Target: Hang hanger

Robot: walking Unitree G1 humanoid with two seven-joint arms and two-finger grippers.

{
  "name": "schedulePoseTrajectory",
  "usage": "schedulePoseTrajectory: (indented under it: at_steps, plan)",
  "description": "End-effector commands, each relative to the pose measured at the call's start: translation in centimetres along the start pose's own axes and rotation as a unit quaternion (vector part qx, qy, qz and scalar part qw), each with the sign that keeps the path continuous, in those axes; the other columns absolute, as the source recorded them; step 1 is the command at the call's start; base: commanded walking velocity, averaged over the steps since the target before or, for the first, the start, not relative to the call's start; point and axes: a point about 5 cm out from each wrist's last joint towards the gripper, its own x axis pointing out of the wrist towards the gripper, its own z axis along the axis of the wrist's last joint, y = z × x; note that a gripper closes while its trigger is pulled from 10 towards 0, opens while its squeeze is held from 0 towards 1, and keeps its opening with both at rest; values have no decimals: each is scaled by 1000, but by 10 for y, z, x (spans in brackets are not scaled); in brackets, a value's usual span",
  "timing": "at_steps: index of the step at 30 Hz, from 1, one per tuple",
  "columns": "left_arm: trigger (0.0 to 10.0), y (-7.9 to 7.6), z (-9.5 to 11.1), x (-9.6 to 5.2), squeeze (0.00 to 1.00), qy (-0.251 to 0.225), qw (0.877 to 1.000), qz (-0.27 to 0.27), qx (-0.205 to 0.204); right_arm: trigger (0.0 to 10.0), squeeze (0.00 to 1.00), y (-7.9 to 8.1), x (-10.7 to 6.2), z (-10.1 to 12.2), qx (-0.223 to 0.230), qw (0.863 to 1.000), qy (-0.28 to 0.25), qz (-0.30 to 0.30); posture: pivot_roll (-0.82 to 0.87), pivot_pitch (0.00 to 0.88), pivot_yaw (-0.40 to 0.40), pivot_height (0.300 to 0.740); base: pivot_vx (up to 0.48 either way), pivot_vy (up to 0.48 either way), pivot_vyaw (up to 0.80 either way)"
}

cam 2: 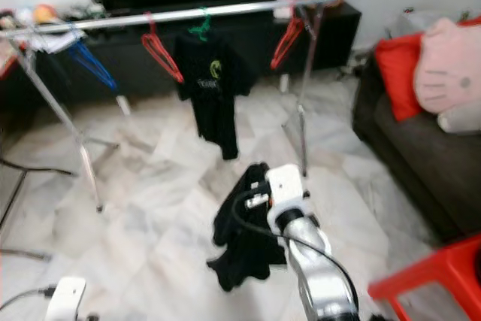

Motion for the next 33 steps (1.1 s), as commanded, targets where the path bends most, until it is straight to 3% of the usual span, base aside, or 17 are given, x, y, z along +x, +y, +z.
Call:
schedulePoseTrajectory:
  at_steps: [1,15,24,27,33]
  plan:
    - [10000,1,-3,0,0,6,1000,4,6,10000,0,-7,-1,7,-10,1000,-17,-11,-153,52,76,740,0,0,800]
    - [10000,0,1,0,0,2,1000,3,9,10000,0,-25,-8,9,-19,999,-20,-44,-189,38,102,740,0,0,800]
    - [10000,5,-7,-1,0,11,1000,14,0,10000,0,-45,-19,-8,41,994,-1,-97,-164,49,98,740,0,0,0]
    - [10000,5,-8,-2,0,13,1000,14,0,10000,0,-60,-26,-28,61,986,32,-150,-158,45,96,740,0,0,0]
    - [10000,4,-8,-1,0,9,1000,15,-8,10000,0,-71,-29,-37,58,980,44,-183,-147,39,82,740,0,0,0]
